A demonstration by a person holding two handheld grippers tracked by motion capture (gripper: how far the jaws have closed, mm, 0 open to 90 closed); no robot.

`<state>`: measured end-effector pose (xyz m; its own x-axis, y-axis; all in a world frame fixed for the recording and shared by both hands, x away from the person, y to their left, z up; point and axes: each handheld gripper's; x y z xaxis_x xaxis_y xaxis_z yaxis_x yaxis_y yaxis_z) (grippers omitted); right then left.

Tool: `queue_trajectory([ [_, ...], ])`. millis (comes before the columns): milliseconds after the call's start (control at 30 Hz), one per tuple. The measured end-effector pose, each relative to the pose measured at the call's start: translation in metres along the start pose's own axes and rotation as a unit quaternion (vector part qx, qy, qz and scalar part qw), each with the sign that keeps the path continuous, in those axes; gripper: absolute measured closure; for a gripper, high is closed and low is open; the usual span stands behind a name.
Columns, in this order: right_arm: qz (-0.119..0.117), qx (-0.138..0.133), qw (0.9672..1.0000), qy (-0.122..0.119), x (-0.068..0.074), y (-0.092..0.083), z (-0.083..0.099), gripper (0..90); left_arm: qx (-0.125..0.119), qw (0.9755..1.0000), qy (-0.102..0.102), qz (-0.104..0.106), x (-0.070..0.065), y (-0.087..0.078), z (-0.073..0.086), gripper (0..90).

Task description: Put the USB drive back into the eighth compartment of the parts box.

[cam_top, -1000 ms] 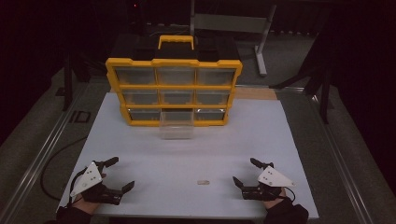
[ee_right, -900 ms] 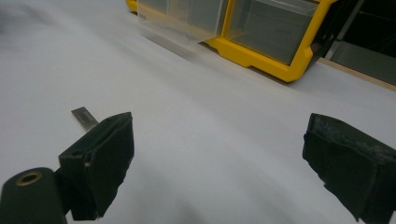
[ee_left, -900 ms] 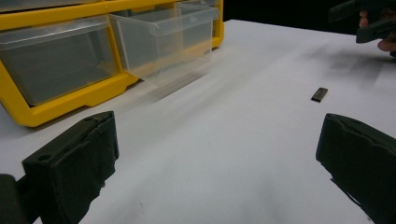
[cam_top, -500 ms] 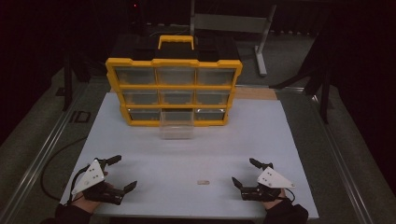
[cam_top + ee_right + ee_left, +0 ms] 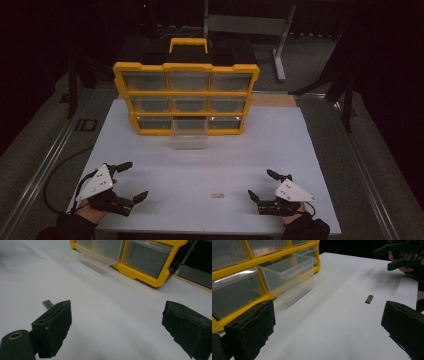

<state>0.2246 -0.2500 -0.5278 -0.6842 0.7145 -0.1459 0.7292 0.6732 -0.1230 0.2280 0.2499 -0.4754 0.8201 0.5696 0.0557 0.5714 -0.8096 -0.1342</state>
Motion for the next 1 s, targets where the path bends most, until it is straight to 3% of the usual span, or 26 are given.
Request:
queue_trajectory([
  [533,-0.003,-0.004,1.0,0.001,0.0,-0.001,-0.001,9.1,0.021,0.9983,0.005,0.054,-0.004,0.03,-0.031,0.4],
  [667,-0.003,-0.003,1.0,0.001,0.001,-0.001,-0.001,9.1,0.03,0.9964,0.007,0.079,-0.009,0.045,-0.039,0.4],
  [867,-0.004,-0.005,1.0,0.002,0.001,-0.001,-0.001,9.1,0.038,0.9945,0.009,0.098,-0.011,0.058,-0.045,0.4],
  [1000,-0.005,-0.006,1.0,0.003,0.001,-0.001,-0.001,9.1,0.045,0.9918,0.014,0.119,-0.017,0.072,-0.049,0.4],
])
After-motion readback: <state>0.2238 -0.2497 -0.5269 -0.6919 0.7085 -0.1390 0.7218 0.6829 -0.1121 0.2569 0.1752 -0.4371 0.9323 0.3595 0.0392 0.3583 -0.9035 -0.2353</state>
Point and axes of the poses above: each handheld gripper's, and its own axes: y roughly forward along the jaws, z roughly out of its underside, x roughly to its left, and after that the axes turned 13 degrees about -x, right-handed
